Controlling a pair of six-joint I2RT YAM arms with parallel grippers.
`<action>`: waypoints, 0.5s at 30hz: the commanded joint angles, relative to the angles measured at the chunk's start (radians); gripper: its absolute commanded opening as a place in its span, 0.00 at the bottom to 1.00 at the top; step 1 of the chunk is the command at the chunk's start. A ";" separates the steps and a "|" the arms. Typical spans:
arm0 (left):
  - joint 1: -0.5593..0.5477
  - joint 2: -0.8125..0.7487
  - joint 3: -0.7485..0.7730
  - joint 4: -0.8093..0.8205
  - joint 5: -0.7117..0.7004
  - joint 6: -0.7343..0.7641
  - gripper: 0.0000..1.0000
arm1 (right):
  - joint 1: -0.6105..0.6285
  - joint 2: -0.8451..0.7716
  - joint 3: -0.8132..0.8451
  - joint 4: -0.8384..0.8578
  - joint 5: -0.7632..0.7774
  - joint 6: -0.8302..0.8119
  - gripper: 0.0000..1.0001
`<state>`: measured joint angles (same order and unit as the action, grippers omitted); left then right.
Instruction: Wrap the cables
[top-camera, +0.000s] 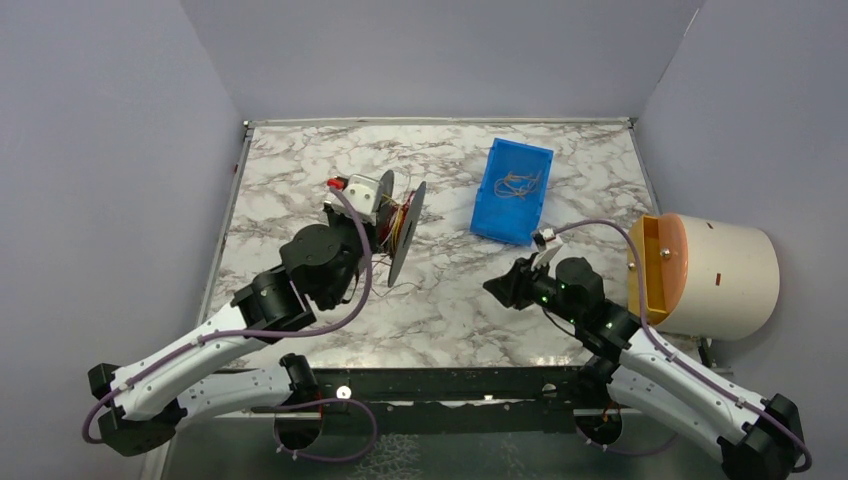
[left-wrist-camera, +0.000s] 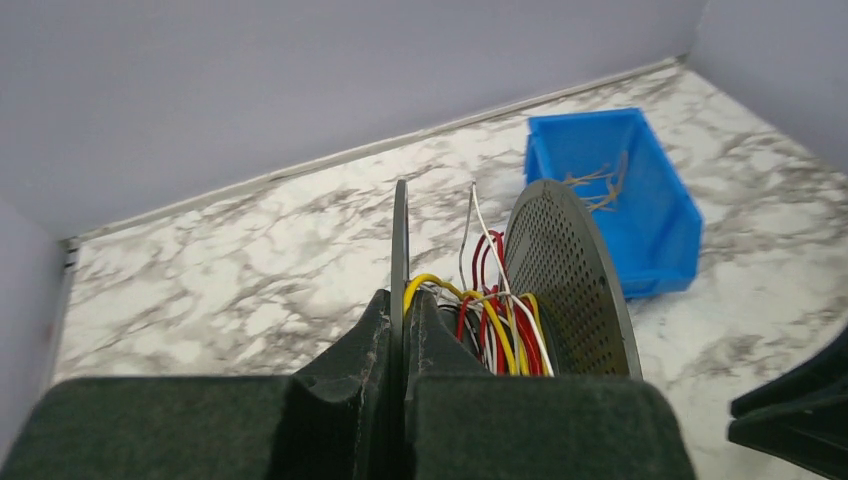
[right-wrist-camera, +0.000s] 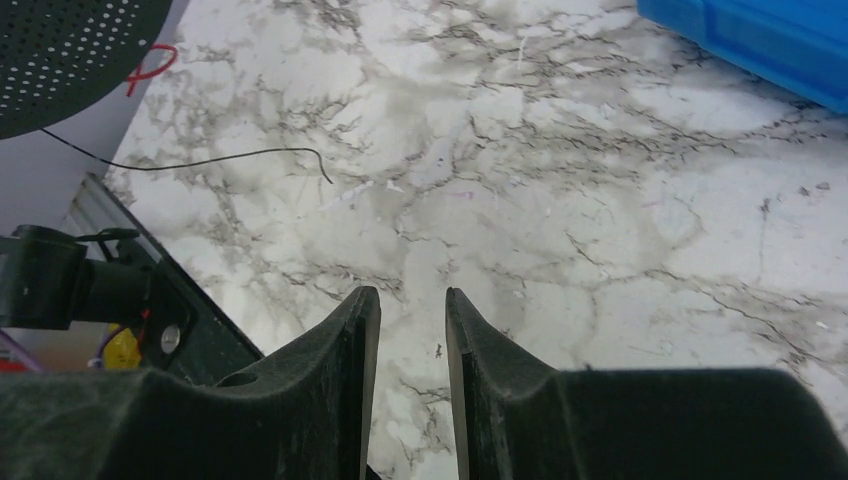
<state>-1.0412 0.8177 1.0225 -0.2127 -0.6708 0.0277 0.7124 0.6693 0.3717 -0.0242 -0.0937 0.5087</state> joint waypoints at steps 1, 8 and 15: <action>0.000 0.047 0.062 0.078 -0.202 0.140 0.00 | 0.005 0.011 0.046 -0.062 0.097 0.018 0.36; 0.001 0.195 0.055 0.182 -0.411 0.379 0.00 | 0.005 0.016 0.059 -0.094 0.101 0.023 0.36; 0.005 0.371 0.077 0.355 -0.539 0.649 0.00 | 0.004 -0.008 0.067 -0.133 0.125 0.034 0.36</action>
<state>-1.0409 1.1213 1.0416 -0.0578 -1.0630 0.4435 0.7124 0.6823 0.4046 -0.1181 -0.0132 0.5270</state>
